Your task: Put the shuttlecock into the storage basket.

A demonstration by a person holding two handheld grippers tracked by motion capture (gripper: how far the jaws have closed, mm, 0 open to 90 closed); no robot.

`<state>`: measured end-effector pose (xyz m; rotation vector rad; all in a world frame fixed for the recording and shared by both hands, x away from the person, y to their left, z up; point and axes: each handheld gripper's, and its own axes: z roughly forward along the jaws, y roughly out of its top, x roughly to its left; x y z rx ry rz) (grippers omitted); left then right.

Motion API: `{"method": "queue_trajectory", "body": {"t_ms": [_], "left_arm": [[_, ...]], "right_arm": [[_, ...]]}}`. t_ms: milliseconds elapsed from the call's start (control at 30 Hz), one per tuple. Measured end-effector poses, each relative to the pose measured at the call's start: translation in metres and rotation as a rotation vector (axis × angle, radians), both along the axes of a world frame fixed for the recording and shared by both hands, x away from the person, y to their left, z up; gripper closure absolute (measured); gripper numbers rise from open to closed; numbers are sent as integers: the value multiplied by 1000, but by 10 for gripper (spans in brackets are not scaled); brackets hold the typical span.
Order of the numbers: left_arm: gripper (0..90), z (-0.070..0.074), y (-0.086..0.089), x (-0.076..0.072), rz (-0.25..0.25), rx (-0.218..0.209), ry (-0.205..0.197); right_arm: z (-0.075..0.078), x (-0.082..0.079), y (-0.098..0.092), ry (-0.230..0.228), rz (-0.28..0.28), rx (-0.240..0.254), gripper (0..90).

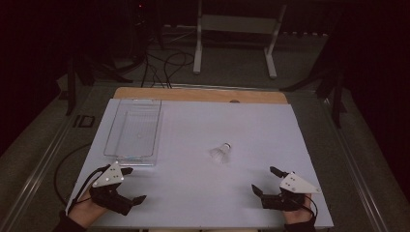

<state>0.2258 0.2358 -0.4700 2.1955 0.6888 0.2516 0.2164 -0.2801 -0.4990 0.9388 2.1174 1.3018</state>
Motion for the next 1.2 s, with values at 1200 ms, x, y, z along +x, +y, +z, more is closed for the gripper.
{"method": "queue_trajectory", "body": {"t_ms": [1200], "left_arm": [[0,7,-14,13,-8,270,181]], "right_arm": [[0,0,2,11,9,-8,99]]}}
